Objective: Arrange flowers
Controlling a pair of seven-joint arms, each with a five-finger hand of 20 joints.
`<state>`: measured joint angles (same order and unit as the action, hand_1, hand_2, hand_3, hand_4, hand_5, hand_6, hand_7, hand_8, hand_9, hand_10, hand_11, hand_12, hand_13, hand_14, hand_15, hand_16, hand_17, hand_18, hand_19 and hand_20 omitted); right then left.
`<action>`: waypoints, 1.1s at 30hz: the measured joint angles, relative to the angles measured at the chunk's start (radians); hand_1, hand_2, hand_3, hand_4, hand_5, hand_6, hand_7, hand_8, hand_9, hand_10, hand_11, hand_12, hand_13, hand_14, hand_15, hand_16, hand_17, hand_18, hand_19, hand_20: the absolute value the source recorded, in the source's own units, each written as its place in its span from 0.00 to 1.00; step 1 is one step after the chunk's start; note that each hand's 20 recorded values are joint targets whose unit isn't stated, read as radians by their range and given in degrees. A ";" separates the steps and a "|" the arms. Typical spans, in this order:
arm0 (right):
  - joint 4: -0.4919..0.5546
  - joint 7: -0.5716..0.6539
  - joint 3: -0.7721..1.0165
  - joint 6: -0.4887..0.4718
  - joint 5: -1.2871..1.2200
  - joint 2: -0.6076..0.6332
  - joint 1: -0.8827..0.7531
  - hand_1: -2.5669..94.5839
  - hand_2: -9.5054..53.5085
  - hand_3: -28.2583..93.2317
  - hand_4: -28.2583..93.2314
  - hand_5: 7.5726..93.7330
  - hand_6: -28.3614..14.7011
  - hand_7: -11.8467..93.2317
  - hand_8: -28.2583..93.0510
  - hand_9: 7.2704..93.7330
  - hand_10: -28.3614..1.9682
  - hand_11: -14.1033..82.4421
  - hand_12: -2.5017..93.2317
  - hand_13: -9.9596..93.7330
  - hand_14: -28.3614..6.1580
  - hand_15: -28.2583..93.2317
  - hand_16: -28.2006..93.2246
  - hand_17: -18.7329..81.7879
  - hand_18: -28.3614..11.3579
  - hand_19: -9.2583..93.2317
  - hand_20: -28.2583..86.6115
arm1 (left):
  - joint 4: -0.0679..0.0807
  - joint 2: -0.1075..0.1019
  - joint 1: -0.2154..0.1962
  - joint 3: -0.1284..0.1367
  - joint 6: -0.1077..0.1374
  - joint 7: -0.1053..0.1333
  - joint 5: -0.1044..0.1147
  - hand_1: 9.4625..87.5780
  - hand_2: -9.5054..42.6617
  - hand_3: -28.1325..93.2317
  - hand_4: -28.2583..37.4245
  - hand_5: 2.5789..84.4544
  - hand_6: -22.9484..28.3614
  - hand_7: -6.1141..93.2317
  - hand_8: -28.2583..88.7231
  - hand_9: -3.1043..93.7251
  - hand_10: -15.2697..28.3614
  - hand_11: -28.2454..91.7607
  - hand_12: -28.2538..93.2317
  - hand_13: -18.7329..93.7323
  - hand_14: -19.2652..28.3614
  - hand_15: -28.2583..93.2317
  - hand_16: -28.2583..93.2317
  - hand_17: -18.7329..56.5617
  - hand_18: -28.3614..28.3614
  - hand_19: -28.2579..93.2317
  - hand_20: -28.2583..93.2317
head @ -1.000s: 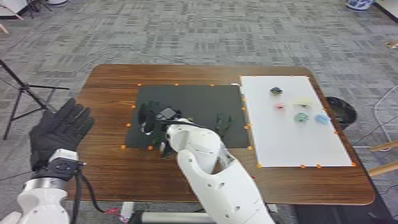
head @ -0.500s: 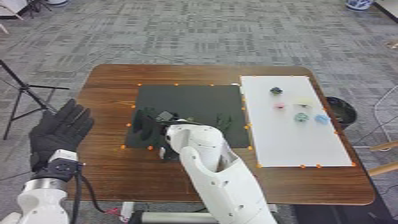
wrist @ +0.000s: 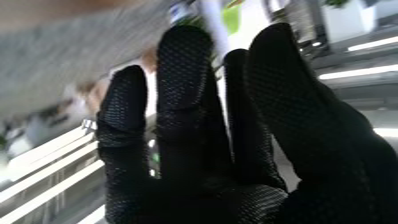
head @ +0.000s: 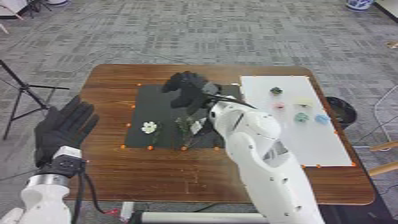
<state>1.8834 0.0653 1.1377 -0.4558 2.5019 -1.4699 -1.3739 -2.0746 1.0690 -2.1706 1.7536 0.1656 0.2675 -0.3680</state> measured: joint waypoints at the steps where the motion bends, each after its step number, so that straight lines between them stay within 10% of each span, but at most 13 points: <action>1: 0.014 0.005 0.027 -0.007 0.004 0.021 -0.002 0.54 0.00 0.84 0.00 0.52 0.61 0.23 0.14 0.51 0.56 0.22 0.17 0.71 0.63 0.66 0.54 0.51 0.19 0.85 0.58 | 0.005 -0.006 0.014 -0.007 0.000 -0.002 -0.005 0.23 0.52 0.80 0.00 0.51 0.57 0.16 0.15 0.41 0.66 0.39 0.28 0.42 0.65 0.41 0.18 0.17 0.75 0.55 0.30; 8: 0.063 0.121 0.178 -0.027 0.022 0.189 -0.050 0.52 0.00 0.84 0.00 0.49 0.57 0.21 0.15 0.48 0.49 0.21 0.17 0.70 0.57 0.68 0.51 0.51 0.18 0.85 0.58 | 0.012 -0.041 0.089 -0.033 0.007 -0.002 -0.079 0.23 0.52 0.80 0.00 0.50 0.55 0.15 0.15 0.39 0.64 0.38 0.27 0.40 0.63 0.39 0.18 0.18 0.74 0.54 0.29; 20: 0.022 0.224 0.399 -0.068 0.239 0.312 -0.162 0.56 0.00 0.83 0.00 0.48 0.57 0.20 0.15 0.46 0.55 0.21 0.15 0.71 0.59 0.68 0.52 0.51 0.17 0.85 0.56 | 0.041 -0.072 0.203 -0.142 0.008 0.035 -0.029 0.24 0.52 0.80 0.00 0.50 0.55 0.15 0.16 0.39 0.64 0.38 0.27 0.40 0.62 0.38 0.18 0.18 0.74 0.54 0.29; 33: -0.051 0.271 0.406 -0.170 0.205 0.285 -0.156 0.54 0.00 0.84 0.00 0.47 0.52 0.19 0.15 0.44 0.45 0.20 0.15 0.71 0.58 0.70 0.51 0.52 0.16 0.87 0.56 | 0.054 -0.072 0.273 -0.210 0.007 0.034 -0.026 0.23 0.52 0.80 0.00 0.50 0.56 0.15 0.16 0.39 0.64 0.38 0.27 0.40 0.62 0.38 0.18 0.18 0.74 0.54 0.29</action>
<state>1.8325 0.3366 1.5438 -0.6262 2.7073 -1.1844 -1.5301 -2.0205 0.9967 -1.8980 1.5436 0.1726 0.3015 -0.3943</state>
